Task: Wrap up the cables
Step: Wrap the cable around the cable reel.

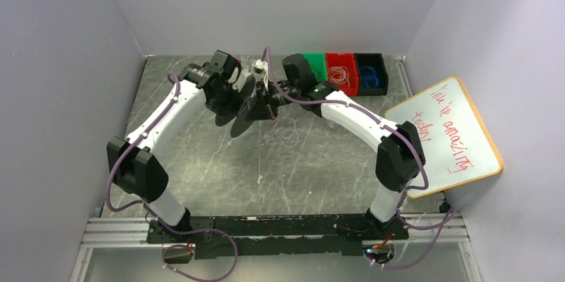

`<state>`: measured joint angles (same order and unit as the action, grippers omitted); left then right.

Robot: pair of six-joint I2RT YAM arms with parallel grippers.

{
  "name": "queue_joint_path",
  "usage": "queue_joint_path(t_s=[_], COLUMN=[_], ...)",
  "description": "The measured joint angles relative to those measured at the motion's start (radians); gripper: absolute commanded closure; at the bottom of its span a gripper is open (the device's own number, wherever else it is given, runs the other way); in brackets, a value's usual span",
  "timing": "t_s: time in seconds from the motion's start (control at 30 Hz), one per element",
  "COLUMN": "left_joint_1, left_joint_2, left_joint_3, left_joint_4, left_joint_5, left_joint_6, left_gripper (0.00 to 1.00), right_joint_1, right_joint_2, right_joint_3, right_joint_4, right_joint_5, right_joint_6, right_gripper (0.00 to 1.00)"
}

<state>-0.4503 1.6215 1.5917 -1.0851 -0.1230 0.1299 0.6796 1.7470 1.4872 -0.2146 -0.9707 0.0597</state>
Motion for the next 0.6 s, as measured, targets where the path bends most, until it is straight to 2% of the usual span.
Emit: queue_joint_path(t_s=[0.13,0.37,0.6], left_joint_1=[0.041,0.093,0.15], left_joint_2=[0.0,0.006,0.007], left_joint_3=[0.017,0.04,0.058], left_joint_4=[-0.034,-0.008,-0.005], left_joint_5=[0.051,0.054,0.115], left_joint_6=[-0.045,-0.129,-0.179], left_gripper=[0.98,0.98,0.98], right_joint_1=[0.032,0.133,0.15], right_joint_2=[0.018,0.041,0.044], right_joint_3=[0.03,0.07,0.07], right_joint_4=[-0.028,-0.132,-0.193], right_joint_5=[0.006,-0.019,-0.027], right_joint_6=[-0.043,-0.121,-0.182], right_gripper=[0.95,0.94,0.94])
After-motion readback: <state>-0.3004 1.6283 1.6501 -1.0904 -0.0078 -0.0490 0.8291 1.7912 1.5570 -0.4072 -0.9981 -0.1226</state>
